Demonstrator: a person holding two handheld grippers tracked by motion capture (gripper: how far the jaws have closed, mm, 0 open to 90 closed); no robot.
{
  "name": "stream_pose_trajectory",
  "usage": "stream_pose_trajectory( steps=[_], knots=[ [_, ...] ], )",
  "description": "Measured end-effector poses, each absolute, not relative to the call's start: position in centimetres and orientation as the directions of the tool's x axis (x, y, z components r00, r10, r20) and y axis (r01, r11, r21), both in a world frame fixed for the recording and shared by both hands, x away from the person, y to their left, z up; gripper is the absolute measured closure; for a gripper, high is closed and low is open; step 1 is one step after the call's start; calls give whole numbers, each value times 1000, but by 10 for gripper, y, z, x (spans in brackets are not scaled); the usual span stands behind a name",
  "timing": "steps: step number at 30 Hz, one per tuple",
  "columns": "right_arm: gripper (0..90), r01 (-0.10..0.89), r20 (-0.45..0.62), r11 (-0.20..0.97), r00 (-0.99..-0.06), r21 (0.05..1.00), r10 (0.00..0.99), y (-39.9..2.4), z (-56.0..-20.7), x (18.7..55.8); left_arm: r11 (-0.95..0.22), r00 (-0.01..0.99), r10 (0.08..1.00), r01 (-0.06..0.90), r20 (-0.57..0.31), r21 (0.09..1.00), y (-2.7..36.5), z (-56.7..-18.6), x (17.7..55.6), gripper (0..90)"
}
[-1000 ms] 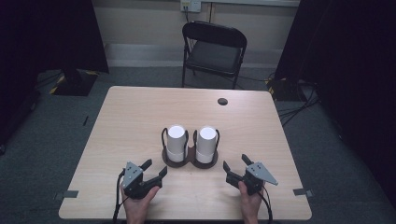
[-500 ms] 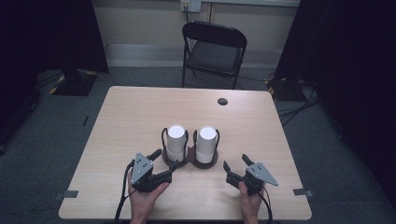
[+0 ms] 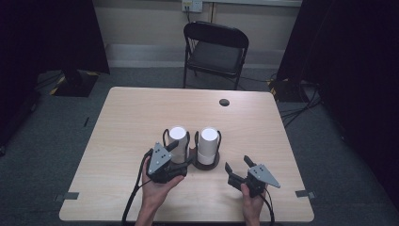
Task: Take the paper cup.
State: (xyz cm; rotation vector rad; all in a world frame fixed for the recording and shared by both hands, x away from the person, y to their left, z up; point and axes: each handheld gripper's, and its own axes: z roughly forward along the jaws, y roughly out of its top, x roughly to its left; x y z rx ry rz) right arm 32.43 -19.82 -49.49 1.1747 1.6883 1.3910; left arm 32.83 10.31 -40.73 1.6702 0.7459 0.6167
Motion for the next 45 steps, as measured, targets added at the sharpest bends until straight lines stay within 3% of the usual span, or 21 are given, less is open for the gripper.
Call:
stream_pose_trajectory(
  steps=[19, 45],
  knots=[
    [194, 231, 58, 37, -391, 972, 918, -198, -495, 324, -182, 724, 690, 134, 29, 974, 66, -375, 360, 287],
    [194, 229, 50, 45, -396, 972, 917, -198, -495, 324, -259, 728, 685, 220, 19, 940, 37, -380, 401, 256]
  ],
)
